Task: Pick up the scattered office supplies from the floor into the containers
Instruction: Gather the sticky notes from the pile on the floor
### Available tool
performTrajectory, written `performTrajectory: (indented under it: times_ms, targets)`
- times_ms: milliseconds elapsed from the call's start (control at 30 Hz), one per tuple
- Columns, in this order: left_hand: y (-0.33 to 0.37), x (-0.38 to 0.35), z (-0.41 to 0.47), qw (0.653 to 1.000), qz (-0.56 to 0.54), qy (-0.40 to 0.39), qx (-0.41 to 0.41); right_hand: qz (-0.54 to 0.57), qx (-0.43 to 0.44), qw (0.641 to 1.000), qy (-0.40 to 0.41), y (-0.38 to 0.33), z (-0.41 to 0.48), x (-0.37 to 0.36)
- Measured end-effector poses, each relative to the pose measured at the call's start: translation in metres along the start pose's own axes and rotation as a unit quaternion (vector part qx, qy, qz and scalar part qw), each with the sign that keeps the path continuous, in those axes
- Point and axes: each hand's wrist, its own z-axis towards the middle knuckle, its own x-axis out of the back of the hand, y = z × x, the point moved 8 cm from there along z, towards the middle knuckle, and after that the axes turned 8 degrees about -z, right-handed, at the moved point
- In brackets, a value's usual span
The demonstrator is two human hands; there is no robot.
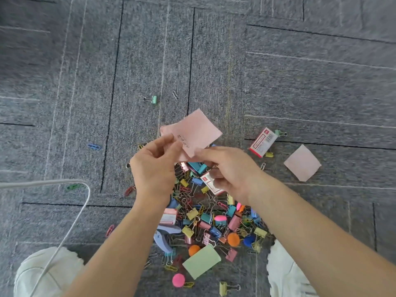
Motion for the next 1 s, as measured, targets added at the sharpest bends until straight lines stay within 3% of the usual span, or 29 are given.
performTrajectory:
  times_ms: [67,200,300,467,567,733,867,1000]
  targets:
    - [0.001,0.001,0.0,1.0,-0.005,-0.001,0.007,-0.041,0.017,0.999,0.009,-0.006,-0.001,0.007]
    - [0.004,0.009,0.006,1.0,0.026,-0.001,-0.007,-0.002,0.04,0.997,0.06,-0.019,0.001,0.029]
    - [0.008,0.015,0.008,0.998,0.055,-0.023,-0.036,-0.068,0.086,0.99,0.094,-0.029,0.002,0.03]
    - [0.017,0.027,0.015,0.998,0.032,-0.015,-0.047,-0.064,0.082,0.992,0.072,-0.023,0.009,-0.008]
    - [0.027,0.038,0.021,0.995,0.055,0.005,-0.078,-0.127,0.095,0.986,0.058,-0.027,0.014,-0.024]
    - [0.031,0.069,0.035,0.994,0.055,0.044,-0.086,-0.322,0.121,0.906,0.246,-0.055,0.033,0.019]
    - [0.029,0.079,0.039,0.992,0.088,0.043,-0.086,-0.511,0.152,0.824,0.191,-0.073,0.056,0.007]
    - [0.02,0.076,0.038,0.991,0.109,0.026,-0.074,-0.528,0.121,0.828,0.146,-0.075,0.068,0.002]
